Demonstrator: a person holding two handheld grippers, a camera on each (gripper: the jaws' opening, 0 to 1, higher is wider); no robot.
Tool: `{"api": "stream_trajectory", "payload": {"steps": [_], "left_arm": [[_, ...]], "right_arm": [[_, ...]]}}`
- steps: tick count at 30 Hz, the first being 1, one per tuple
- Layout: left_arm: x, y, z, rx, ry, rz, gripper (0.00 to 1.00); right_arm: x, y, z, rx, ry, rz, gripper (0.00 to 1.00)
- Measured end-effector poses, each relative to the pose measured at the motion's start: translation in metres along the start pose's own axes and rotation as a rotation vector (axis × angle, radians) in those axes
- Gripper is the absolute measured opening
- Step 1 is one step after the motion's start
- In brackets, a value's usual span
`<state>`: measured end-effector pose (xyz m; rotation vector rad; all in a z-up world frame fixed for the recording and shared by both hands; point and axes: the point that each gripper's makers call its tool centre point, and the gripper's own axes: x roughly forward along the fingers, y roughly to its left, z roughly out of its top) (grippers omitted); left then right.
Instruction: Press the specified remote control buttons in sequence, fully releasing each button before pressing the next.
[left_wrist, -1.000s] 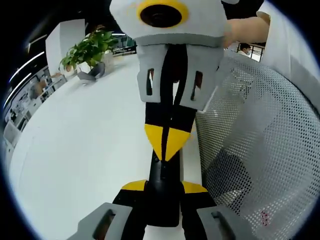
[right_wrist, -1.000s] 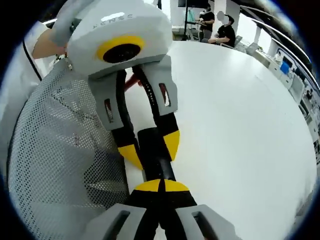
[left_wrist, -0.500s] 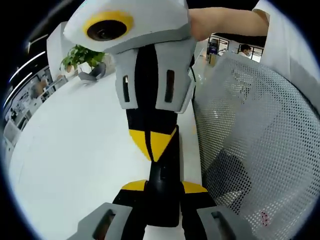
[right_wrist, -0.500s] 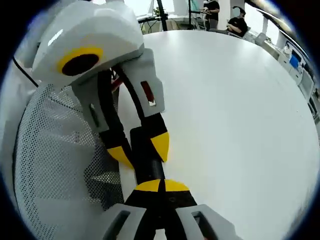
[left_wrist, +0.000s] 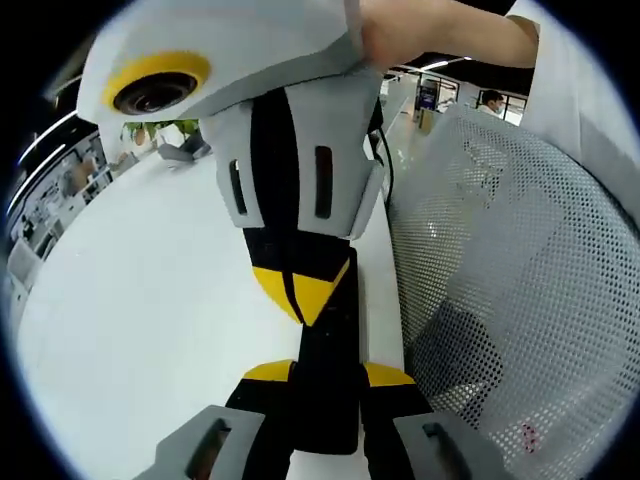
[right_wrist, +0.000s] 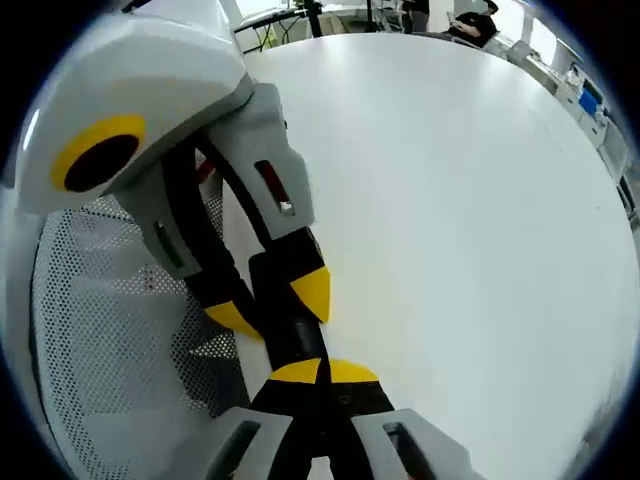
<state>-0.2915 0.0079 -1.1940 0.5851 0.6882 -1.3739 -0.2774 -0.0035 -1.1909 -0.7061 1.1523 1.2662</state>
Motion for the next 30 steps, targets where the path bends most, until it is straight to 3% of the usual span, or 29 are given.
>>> {"api": "stream_trajectory", "payload": {"steps": [2,9,12,17,19,20,30], "left_arm": [[0.0,0.0,0.0,0.001,0.0,0.0,0.24],[0.0,0.0,0.0,0.003,0.0,-0.003,0.24],[0.0,0.0,0.0,0.003,0.001,-0.002,0.24],[0.0,0.0,0.001,-0.003,-0.007,0.002,0.24],[0.0,0.0,0.001,-0.003,-0.007,0.003,0.24],[0.0,0.0,0.001,-0.004,-0.005,0.002,0.24],[-0.001,0.0,0.001,0.002,0.0,-0.004,0.24]], "right_arm": [[0.0,0.0,0.0,0.018,-0.03,-0.006,0.0],[-0.005,0.001,0.001,0.076,-0.255,-0.032,0.0],[-0.01,0.015,0.008,0.151,-0.314,0.052,0.0],[-0.008,0.022,0.011,0.071,-0.285,0.038,0.0],[-0.004,0.02,0.01,0.027,-0.252,0.013,0.0],[-0.002,0.018,0.005,-0.021,-0.203,-0.018,0.0],[0.001,0.023,0.008,-0.212,-0.102,-0.119,0.0]]}}
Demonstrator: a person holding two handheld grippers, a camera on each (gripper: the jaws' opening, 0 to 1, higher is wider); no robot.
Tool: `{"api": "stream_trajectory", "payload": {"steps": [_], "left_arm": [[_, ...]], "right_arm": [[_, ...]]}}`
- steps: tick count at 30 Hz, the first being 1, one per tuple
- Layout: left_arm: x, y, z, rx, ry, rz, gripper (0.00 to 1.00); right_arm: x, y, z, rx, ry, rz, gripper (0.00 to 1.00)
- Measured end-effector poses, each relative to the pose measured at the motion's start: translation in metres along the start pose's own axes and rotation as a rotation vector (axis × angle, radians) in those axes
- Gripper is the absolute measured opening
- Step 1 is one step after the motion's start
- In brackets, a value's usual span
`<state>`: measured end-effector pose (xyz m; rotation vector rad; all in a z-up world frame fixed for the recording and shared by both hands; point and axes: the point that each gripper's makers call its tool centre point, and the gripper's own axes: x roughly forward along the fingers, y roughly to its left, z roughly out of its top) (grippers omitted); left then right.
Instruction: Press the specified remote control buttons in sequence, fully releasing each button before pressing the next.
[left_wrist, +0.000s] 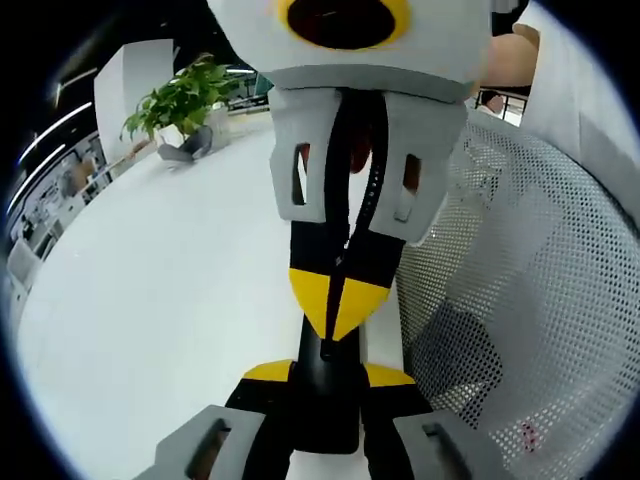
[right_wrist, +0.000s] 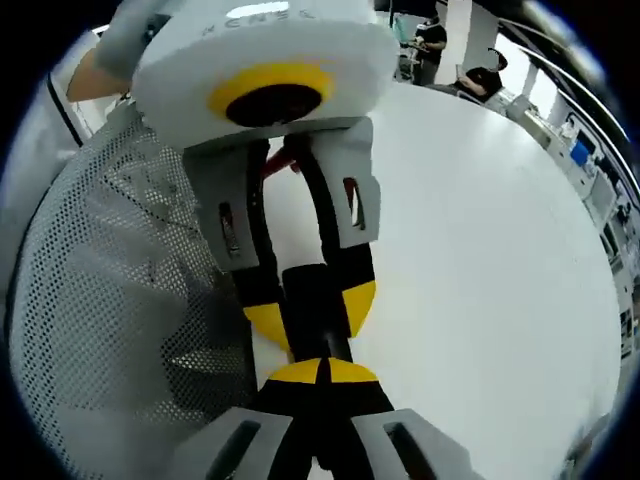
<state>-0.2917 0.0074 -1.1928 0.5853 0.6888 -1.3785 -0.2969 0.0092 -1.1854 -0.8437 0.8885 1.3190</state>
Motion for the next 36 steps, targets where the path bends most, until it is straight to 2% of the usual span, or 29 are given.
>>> {"api": "stream_trajectory", "payload": {"steps": [6,9,15,19,20,22,24,29,36], "left_arm": [[0.0,0.0002,0.0003,0.003,0.005,-0.002,0.24],[0.0,0.0002,0.0005,0.005,0.011,-0.002,0.24],[-0.0002,0.0001,0.0006,0.011,0.021,-0.003,0.24],[-0.0003,-0.0001,0.0007,0.009,0.021,-0.002,0.24],[-0.0003,-0.0001,0.0007,0.008,0.02,-0.001,0.24],[-0.0006,-0.0003,0.0006,0.007,0.019,0.0,0.24],[-0.0006,-0.0005,0.0008,0.006,0.018,0.001,0.24],[-0.0005,-0.0005,0.0004,0.004,0.014,0.004,0.24],[-0.0004,-0.0005,0.0002,0.007,0.012,0.005,0.24]], "right_arm": [[0.0005,-0.003,-0.0007,-0.008,0.011,-0.001,0.0],[0.001,-0.0055,0.0008,0.03,-0.016,-0.015,0.0],[0.0012,-0.0054,0.0017,-0.015,-0.005,-0.042,0.0],[0.0,-0.0051,0.0009,-0.007,-0.063,-0.043,0.0],[0.0,-0.0048,0.0025,-0.045,-0.096,-0.049,0.0],[-0.002,-0.0035,0.0028,-0.004,-0.147,-0.039,0.0],[-0.0029,-0.0027,0.0022,0.028,-0.158,-0.016,0.0],[0.0004,-0.0012,0.0048,-0.059,-0.107,-0.019,0.0],[0.0024,-0.0009,0.0055,-0.118,-0.06,-0.023,0.0]]}}
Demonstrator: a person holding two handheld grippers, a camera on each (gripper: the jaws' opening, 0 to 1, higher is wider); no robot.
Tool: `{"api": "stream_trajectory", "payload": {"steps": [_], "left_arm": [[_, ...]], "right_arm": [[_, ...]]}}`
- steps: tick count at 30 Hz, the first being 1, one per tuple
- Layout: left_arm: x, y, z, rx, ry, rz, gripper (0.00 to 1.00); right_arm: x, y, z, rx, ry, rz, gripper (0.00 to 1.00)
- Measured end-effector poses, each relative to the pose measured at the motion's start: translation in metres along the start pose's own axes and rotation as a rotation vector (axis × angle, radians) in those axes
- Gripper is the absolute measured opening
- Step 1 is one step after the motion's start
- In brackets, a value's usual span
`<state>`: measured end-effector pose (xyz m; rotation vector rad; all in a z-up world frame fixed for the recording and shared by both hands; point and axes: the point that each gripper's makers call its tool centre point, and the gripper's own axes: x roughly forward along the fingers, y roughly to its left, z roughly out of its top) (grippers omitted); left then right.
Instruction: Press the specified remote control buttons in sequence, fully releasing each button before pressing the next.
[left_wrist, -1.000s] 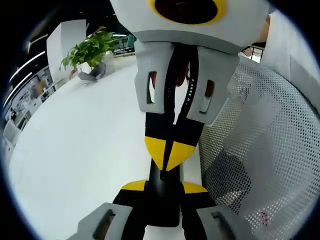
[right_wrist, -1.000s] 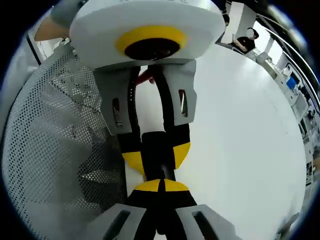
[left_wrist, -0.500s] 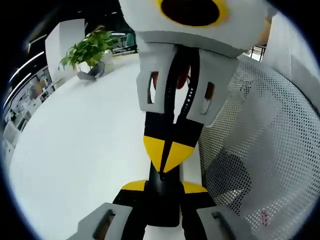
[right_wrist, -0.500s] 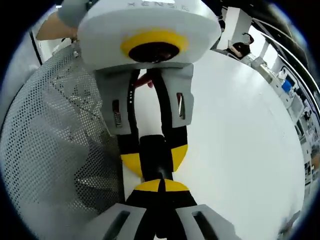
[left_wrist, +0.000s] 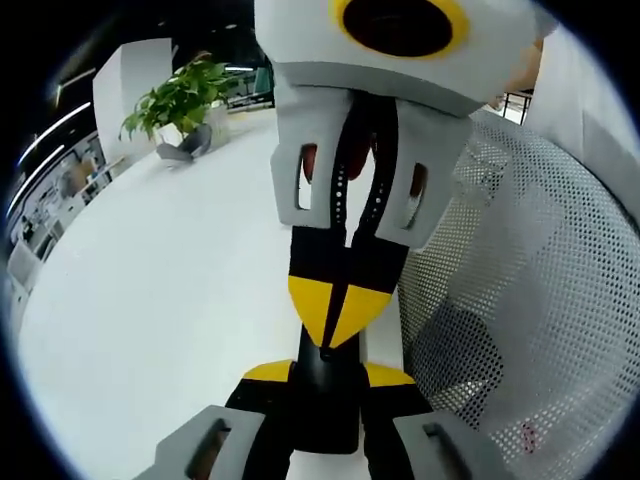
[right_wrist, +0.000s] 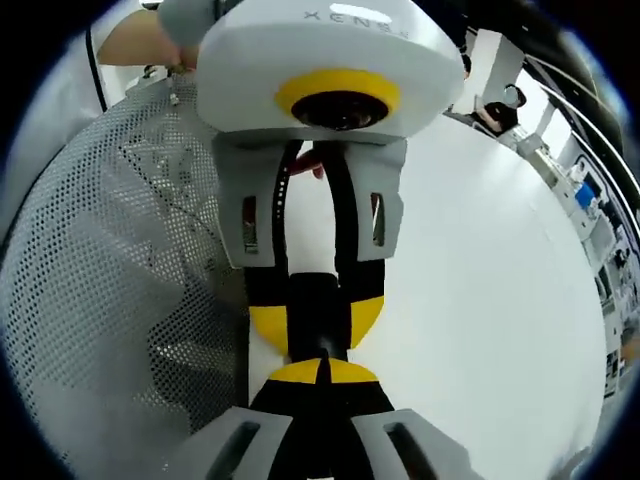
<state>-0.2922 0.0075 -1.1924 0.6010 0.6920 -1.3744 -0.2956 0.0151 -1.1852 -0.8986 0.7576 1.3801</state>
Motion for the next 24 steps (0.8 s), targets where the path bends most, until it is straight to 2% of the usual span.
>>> {"api": "stream_trajectory", "payload": {"steps": [3,7,8,10,14,15,16,18,20,22,24], "left_arm": [[0.0002,0.0001,-0.0003,0.001,0.001,-0.003,0.24],[0.0004,-0.0002,-0.0002,0.014,0.027,-0.017,0.24],[0.0004,-0.0004,-0.0003,0.022,0.033,-0.019,0.24],[0.0001,0.0004,-0.0006,0.031,0.049,-0.026,0.24],[0.0003,0.0001,-0.0013,0.048,0.062,-0.042,0.24],[0.0002,-0.0002,-0.0012,0.046,0.061,-0.04,0.24],[0.0002,-0.0003,-0.0012,0.044,0.059,-0.037,0.24],[0.0003,0.0,-0.0009,0.043,0.061,-0.038,0.24],[0.0011,-0.0002,-0.0002,0.045,0.075,-0.038,0.24],[0.0014,-0.0004,-0.0002,0.043,0.084,-0.035,0.24],[0.001,-0.0003,-0.0008,0.042,0.086,-0.035,0.24]], "right_arm": [[0.0011,-0.0015,0.0003,0.015,0.022,-0.002,0.0],[0.0021,-0.0005,-0.0001,-0.04,0.06,-0.017,0.0],[0.0024,-0.0018,0.0005,-0.028,0.062,-0.019,0.0],[0.0027,-0.0039,0.0004,0.087,0.051,-0.054,0.0],[0.0024,-0.0029,0.0011,-0.022,0.065,-0.115,0.0],[0.0028,-0.0017,0.0009,-0.025,0.062,-0.115,0.0],[0.0024,-0.0018,0.0003,-0.026,0.053,-0.117,0.0],[0.0015,-0.0035,0.0016,0.058,-0.014,-0.115,0.0],[0.0002,-0.0045,0.002,0.095,-0.066,-0.107,0.0],[0.0004,-0.0028,0.0016,0.06,-0.063,-0.112,0.0],[0.0021,-0.0018,0.0053,-0.05,-0.038,-0.115,0.0]]}}
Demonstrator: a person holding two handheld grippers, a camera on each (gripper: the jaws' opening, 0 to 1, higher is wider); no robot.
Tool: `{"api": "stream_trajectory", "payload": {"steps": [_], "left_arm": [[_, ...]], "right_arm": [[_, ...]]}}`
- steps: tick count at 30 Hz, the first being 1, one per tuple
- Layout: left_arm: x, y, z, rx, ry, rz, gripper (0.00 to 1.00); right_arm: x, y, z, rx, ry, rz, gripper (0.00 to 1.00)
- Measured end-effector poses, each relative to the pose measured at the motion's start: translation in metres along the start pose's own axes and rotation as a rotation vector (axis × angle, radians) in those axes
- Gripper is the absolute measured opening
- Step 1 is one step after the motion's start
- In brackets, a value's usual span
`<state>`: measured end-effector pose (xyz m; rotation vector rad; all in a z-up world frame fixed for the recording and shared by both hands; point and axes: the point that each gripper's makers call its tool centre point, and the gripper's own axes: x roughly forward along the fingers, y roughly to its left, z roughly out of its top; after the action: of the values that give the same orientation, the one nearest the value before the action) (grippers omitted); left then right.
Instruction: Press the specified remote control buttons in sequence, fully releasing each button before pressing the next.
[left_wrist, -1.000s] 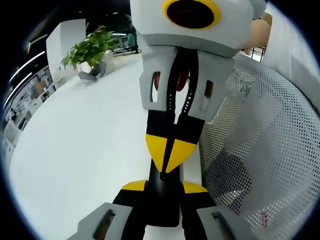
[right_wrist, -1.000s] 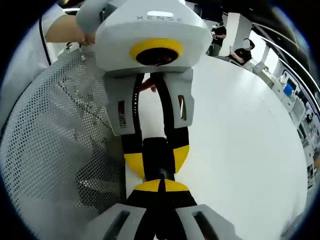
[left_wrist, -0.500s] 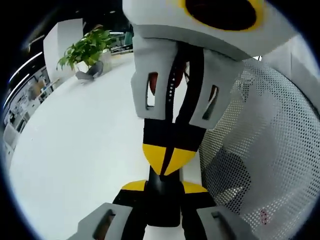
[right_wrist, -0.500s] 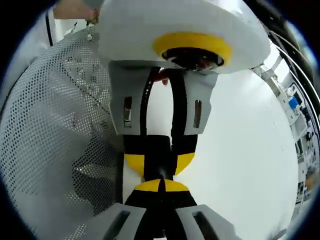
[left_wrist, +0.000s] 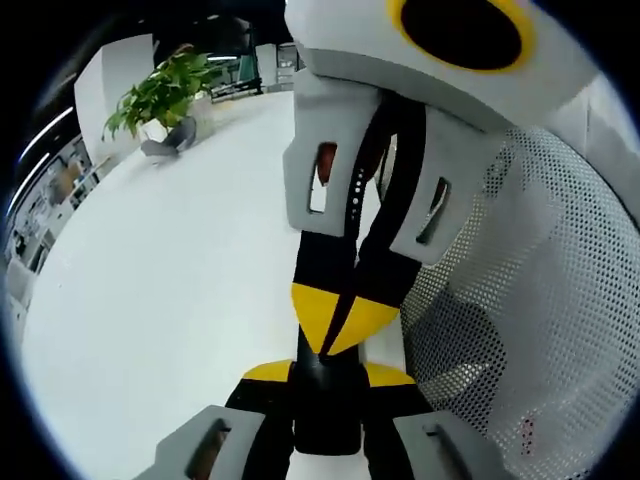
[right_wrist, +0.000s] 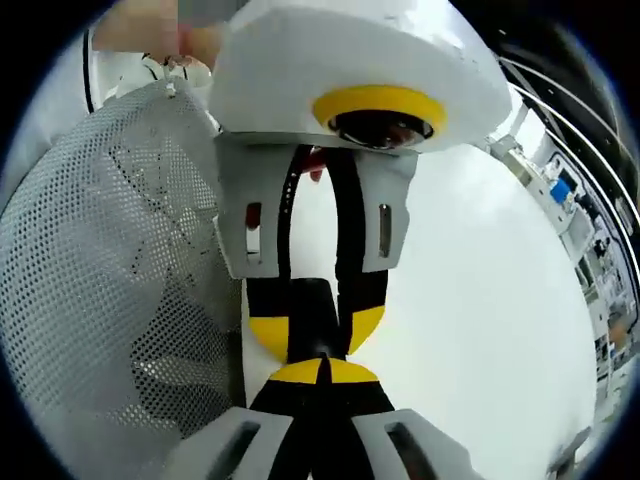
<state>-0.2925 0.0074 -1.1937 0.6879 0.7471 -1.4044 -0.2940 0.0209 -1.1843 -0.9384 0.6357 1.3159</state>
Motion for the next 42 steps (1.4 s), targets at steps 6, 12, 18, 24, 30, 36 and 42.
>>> {"api": "stream_trajectory", "payload": {"steps": [6,12,18,24,30,36,42], "left_arm": [[0.0,0.0,0.0,-0.015,-0.021,0.007,0.24],[0.0,0.0,0.0,-0.013,-0.022,0.01,0.24],[0.0,0.0,0.0,-0.024,-0.033,0.021,0.24],[0.0,0.001,0.001,-0.028,-0.032,0.023,0.24],[0.0,0.001,0.001,-0.034,-0.036,0.024,0.24],[-0.001,0.002,0.001,-0.044,-0.033,0.026,0.24],[-0.001,0.001,0.002,-0.054,-0.032,0.034,0.24]], "right_arm": [[0.002,0.002,0.004,0.018,0.006,0.043,0.0],[0.004,-0.001,0.004,0.092,0.052,0.088,0.0],[0.004,-0.001,0.003,0.124,0.052,0.05,0.0],[0.003,-0.003,0.003,0.184,-0.016,0.006,0.0],[0.001,-0.004,0.003,0.222,-0.064,0.034,0.0],[0.001,-0.004,0.003,0.254,-0.115,0.057,0.0],[-0.003,0.001,-0.007,0.283,-0.167,0.072,0.14]]}}
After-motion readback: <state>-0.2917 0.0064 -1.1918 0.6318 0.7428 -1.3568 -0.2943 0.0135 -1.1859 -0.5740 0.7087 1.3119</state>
